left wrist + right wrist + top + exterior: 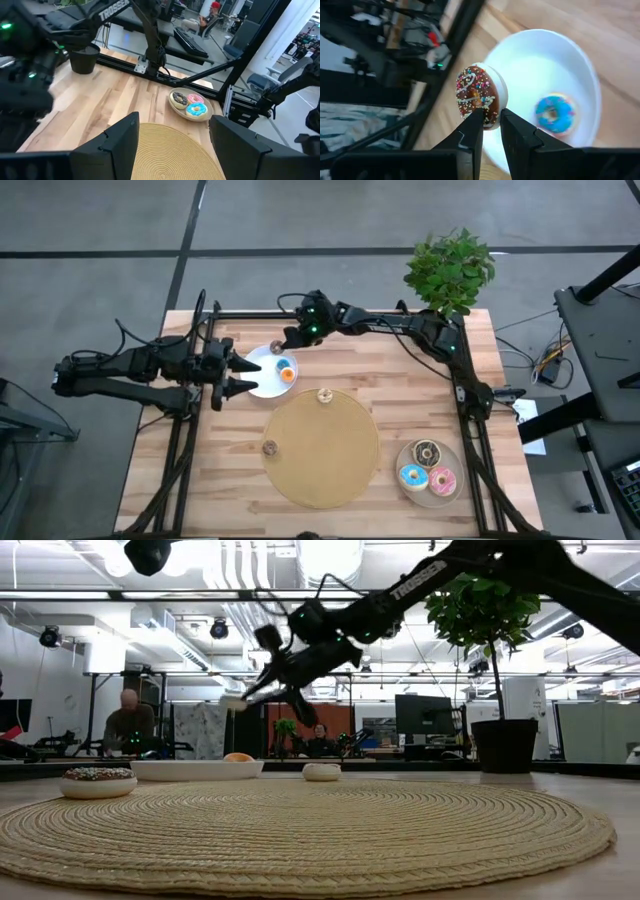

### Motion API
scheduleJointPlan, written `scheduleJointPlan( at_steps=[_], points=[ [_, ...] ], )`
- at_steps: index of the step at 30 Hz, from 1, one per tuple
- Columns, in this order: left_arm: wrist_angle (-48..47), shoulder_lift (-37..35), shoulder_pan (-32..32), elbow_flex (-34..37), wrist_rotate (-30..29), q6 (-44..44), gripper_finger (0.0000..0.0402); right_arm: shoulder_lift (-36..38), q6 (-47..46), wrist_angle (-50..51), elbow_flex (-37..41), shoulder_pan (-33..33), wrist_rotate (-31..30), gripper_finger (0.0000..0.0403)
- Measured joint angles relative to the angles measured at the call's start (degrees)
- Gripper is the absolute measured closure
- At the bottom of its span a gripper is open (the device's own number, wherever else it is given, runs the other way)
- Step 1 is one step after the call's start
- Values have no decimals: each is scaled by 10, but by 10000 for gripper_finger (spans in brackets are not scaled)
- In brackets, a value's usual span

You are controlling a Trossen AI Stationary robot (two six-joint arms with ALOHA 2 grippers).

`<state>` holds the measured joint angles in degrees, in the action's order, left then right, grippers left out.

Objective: Pick & Place donuts
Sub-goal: Put the small brown donut into the white plate

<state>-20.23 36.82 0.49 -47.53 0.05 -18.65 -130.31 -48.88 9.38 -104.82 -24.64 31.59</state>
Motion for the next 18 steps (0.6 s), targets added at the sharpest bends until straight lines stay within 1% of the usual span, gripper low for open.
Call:
scheduleJointPlan(
  at_steps=[4, 7, 12, 18],
  points=[
    [0, 1, 0, 0, 0, -8, 189, -43, 34, 74, -67, -4, 0, 346],
    [-2, 2, 0, 0, -1, -9, 189, -72, 53, 107, -112, -4, 0, 346],
    [-1, 4, 0, 0, -2, -15, 189, -112, 56, 116, -162, -4, 0, 346],
    [0, 5, 0, 0, -2, -25, 189, -134, 56, 118, -185, -4, 0, 346]
  ],
)
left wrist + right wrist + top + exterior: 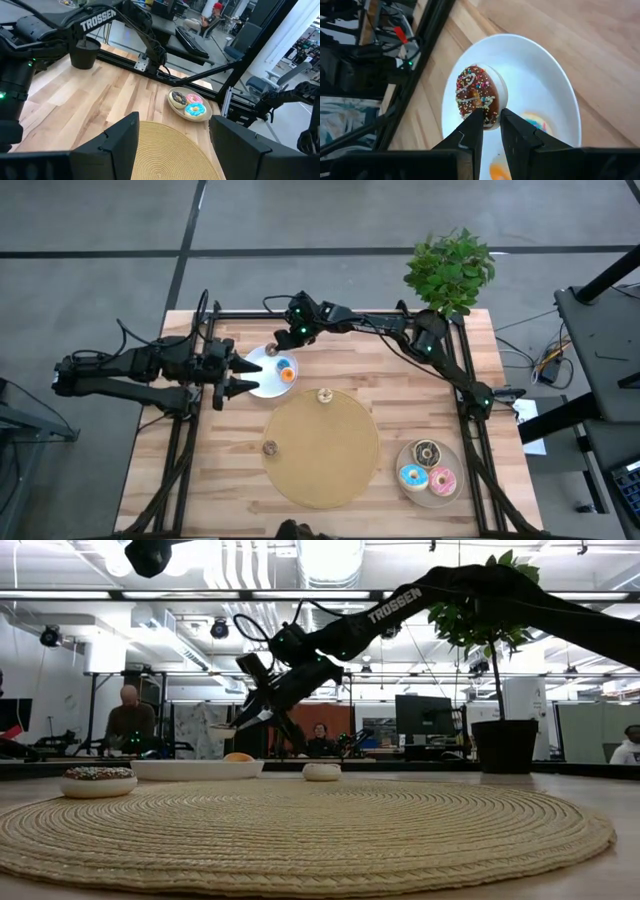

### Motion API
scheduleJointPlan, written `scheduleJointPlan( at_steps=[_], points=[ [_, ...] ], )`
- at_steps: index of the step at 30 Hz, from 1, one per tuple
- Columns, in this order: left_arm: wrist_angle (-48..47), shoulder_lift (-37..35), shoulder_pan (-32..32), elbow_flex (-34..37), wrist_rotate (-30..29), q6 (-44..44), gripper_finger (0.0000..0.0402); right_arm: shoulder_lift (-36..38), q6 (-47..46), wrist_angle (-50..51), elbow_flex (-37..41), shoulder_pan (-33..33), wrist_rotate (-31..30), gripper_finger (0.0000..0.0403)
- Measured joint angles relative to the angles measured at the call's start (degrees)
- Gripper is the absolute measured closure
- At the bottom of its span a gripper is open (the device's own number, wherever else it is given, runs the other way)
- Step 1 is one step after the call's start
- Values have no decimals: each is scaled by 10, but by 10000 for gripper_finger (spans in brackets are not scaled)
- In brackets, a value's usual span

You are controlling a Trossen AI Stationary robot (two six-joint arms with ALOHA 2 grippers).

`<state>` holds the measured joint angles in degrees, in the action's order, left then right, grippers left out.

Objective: Pick & Place donuts
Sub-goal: Put the small brown donut into the white plate

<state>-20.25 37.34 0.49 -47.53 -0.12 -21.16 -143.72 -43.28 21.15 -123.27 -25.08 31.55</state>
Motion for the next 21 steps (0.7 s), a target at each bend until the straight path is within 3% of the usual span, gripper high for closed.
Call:
scheduleJointPlan(
  at_steps=[21],
  points=[
    [0, 4, 0, 0, -2, -5, 189, -13, -2, -1, 1, 0, -4, 346]
  ],
)
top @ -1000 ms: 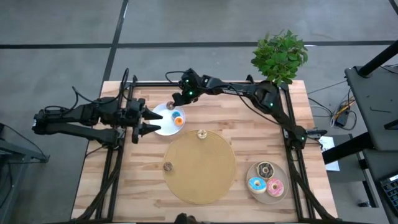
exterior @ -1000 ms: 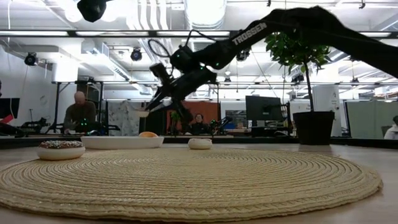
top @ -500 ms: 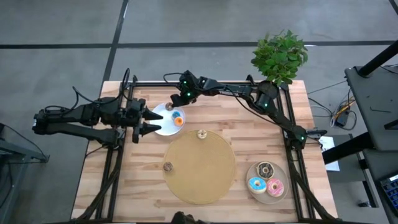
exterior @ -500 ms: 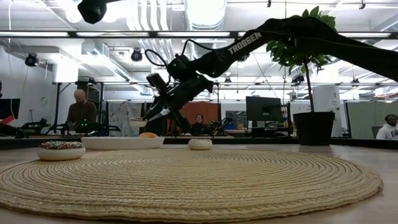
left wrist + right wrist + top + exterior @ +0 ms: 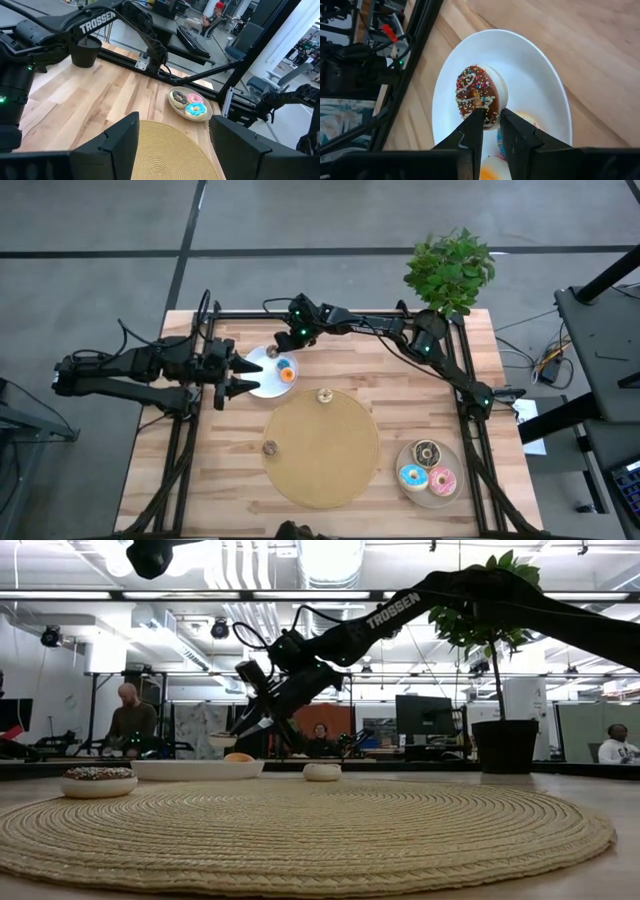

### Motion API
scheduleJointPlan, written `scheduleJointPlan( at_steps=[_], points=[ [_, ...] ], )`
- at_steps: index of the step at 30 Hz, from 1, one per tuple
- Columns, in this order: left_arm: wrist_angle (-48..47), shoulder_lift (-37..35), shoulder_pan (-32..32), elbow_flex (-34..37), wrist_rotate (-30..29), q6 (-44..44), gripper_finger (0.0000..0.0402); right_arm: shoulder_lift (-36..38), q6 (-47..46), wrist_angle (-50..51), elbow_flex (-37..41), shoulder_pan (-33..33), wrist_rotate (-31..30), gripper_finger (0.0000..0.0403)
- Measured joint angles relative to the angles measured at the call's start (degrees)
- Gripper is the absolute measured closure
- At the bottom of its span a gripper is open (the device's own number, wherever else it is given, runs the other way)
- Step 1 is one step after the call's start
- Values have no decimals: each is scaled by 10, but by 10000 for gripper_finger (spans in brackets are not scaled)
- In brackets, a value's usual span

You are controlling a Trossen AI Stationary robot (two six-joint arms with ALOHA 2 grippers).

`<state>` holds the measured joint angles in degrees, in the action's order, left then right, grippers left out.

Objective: Pick & Place donuts
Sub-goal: Put the small brown donut into the white plate

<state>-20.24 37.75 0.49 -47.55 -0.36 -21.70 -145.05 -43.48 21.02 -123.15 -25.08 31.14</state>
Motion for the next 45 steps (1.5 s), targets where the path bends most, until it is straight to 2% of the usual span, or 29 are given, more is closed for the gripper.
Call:
scheduleJointPlan(
  at_steps=[11, 18, 28, 45],
  points=[
    [0, 5, 0, 0, 0, 0, 189, -1, -38, 1, 4, 22, -4, 346],
    [0, 6, 0, 0, 0, -7, 189, -2, -50, 2, 6, 25, -55, 346],
    [0, 6, 0, 0, 0, -10, 189, -2, -68, 3, 6, 24, -76, 346],
    [0, 6, 0, 0, 0, -15, 189, -2, -87, -2, 6, 24, -77, 346]
  ],
)
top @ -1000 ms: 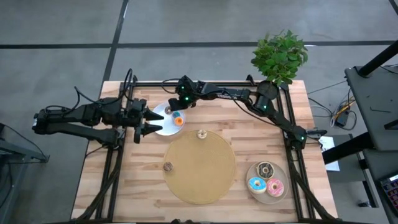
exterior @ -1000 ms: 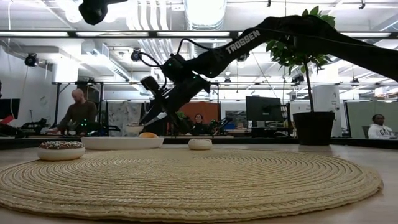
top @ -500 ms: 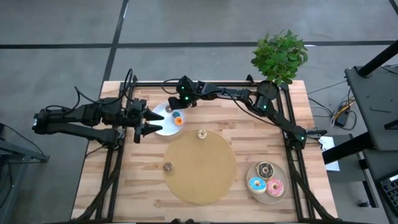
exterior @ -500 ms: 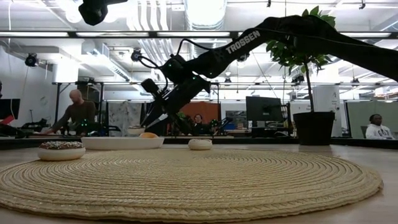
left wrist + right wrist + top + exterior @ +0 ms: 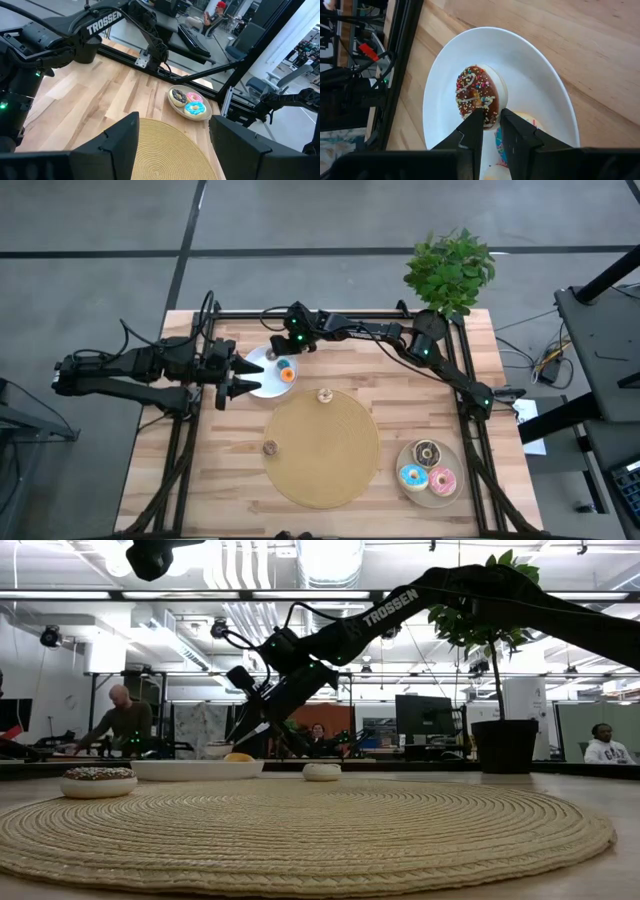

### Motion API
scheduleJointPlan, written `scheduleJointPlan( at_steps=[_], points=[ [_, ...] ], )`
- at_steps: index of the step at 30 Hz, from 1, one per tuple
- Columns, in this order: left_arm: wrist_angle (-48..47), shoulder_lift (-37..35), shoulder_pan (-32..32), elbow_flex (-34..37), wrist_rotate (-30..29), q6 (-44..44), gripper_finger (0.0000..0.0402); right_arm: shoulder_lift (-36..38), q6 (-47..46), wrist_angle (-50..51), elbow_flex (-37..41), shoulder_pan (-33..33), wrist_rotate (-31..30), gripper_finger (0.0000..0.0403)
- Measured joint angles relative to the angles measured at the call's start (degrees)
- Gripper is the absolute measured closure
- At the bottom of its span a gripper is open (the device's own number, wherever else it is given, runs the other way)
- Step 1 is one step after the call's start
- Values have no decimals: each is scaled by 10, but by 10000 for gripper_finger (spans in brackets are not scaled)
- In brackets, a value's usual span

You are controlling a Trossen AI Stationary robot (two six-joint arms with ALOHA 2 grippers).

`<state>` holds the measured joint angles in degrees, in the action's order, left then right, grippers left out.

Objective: Pick & Place donuts
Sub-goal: Put the small brown donut into the white plate, then put the small white donut into the white plate

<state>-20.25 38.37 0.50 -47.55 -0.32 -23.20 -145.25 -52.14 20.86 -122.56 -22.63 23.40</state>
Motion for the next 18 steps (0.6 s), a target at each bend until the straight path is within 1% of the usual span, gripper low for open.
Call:
scheduleJointPlan(
  at_steps=[5, 7, 14, 18],
  points=[
    [0, 0, 0, 0, 0, 0, 189, 0, 1, 0, 0, 0, 0, 345],
    [0, 0, 0, 0, 0, 0, 189, 0, 0, 0, 0, 0, 0, 338],
    [0, 0, 0, 0, 0, -1, 189, 0, -13, -3, 0, 0, 0, 273],
    [0, 0, 0, 0, 0, -4, 189, 0, -11, -3, 0, 0, 0, 249]
  ],
)
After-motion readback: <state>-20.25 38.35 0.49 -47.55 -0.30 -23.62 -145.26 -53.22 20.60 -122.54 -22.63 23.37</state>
